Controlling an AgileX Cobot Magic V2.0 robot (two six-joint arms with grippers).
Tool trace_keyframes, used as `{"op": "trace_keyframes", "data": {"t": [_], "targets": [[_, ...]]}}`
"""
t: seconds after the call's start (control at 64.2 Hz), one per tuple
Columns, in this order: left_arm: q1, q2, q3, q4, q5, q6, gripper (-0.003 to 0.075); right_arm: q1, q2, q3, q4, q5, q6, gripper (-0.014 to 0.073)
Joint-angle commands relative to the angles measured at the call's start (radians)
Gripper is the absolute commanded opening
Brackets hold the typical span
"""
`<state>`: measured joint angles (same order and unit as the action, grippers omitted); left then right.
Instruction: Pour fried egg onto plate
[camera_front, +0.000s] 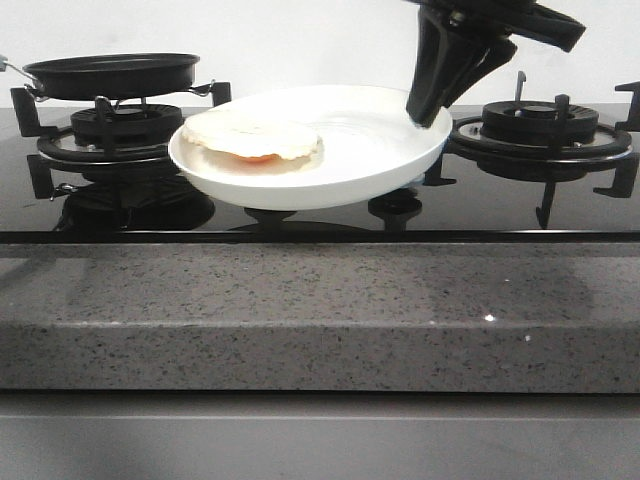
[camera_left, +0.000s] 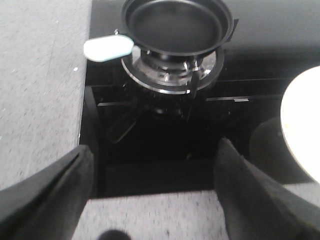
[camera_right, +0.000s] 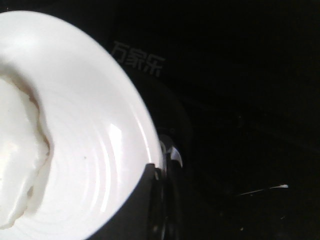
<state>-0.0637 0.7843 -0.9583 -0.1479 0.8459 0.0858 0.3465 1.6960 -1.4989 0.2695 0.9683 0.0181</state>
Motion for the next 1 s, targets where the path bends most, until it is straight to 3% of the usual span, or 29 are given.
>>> {"op": "trace_keyframes", "data": {"t": [0.0, 0.343, 0.561, 0.982], "targets": [[-0.015, -0.044, -0.001, 0.004, -0.071, -0.018, 0.0493, -0.002, -0.046, -0.023, 0.013, -0.039, -0.004, -0.0069], [-0.141, -0.078, 0.055, 0.009, -0.134, -0.018, 0.0492, -0.002, -0.046, -0.023, 0.013, -0.039, -0.004, -0.0069], [-0.111, -0.078, 0.055, 0.094, -0.092, -0.120, 0.0492, -0.002, -0.046, -0.023, 0.013, -0.039, -0.004, -0.0069], [-0.090, -0.078, 0.055, 0.102, -0.038, -0.126, 0.0492, -0.007, -0.045, -0.058, 0.013, -0.052, -0.004, -0.0069]]}}
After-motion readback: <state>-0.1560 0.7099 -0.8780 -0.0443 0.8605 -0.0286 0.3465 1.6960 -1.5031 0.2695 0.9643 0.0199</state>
